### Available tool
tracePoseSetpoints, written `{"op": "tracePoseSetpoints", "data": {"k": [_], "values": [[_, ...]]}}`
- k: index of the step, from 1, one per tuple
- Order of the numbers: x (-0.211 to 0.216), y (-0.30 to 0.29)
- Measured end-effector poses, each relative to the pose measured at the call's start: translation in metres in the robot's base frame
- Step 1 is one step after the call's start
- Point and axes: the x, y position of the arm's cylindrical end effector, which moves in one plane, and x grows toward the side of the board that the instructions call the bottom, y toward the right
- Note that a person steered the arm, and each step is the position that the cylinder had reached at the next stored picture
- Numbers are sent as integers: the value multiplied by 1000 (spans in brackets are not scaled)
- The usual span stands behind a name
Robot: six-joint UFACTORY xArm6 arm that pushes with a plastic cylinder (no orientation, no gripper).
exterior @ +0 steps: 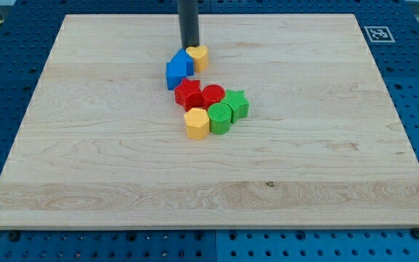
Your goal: Push the blue cube in between the yellow heart and blue cube
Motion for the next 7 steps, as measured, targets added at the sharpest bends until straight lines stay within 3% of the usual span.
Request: {"op": "tracePoseSetpoints", "data": {"k": [4,6,7], "values": [[0,-106],[22,-95],[22,-56]]}}
